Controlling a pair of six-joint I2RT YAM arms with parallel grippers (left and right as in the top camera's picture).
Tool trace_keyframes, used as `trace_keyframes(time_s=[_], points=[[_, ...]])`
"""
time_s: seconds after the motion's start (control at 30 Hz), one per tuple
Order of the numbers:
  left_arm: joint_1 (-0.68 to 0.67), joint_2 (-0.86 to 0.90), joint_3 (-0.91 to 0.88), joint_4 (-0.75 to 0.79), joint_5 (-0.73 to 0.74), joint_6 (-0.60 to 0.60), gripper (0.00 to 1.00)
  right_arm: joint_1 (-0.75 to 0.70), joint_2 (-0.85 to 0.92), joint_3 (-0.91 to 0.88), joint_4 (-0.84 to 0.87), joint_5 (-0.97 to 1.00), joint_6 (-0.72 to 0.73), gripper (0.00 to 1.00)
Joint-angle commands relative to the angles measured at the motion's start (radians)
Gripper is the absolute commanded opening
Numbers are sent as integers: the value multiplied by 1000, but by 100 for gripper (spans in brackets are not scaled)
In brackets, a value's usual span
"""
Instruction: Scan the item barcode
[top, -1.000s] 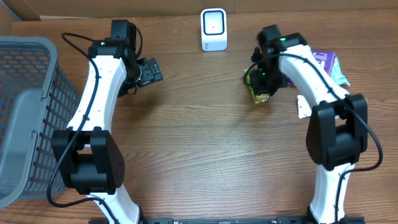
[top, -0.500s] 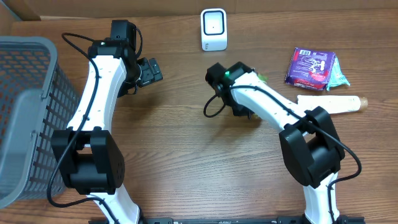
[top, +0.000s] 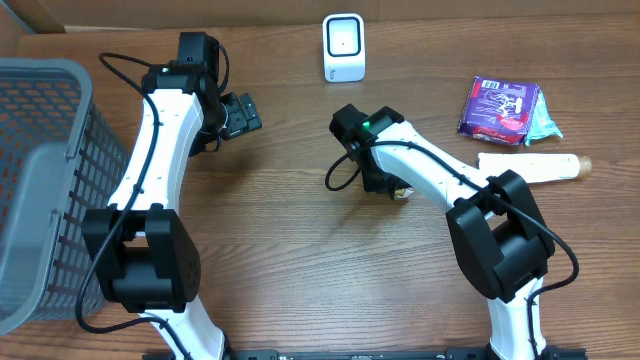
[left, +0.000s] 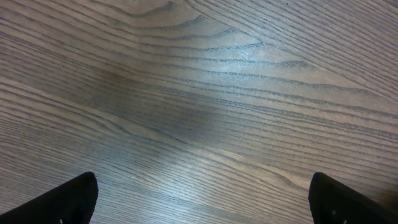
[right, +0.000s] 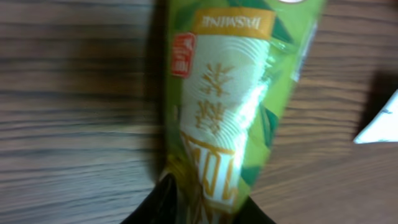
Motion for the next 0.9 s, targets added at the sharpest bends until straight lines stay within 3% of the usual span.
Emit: trace_keyframes(time_s=[0.0, 0.37, 0.53, 0.67, 0.73, 0.87], points=[[2, -13, 6, 0, -13, -10, 100, 18, -39, 3, 10, -93, -36, 33], [2, -13, 6, 0, -13, -10, 100, 125, -40, 5, 50, -93, -124, 63], [2, -13, 6, 0, -13, -10, 100, 145, -92, 66, 40, -100, -39, 64], [2, -13, 6, 0, -13, -10, 100, 72, -206, 74, 34, -100, 53, 74], [2, -13, 6, 0, -13, -10, 100, -16, -264, 74, 7, -127, 150, 89], [2, -13, 6, 0, -13, -10, 100, -154, -267, 43, 14, -371, 145, 91]])
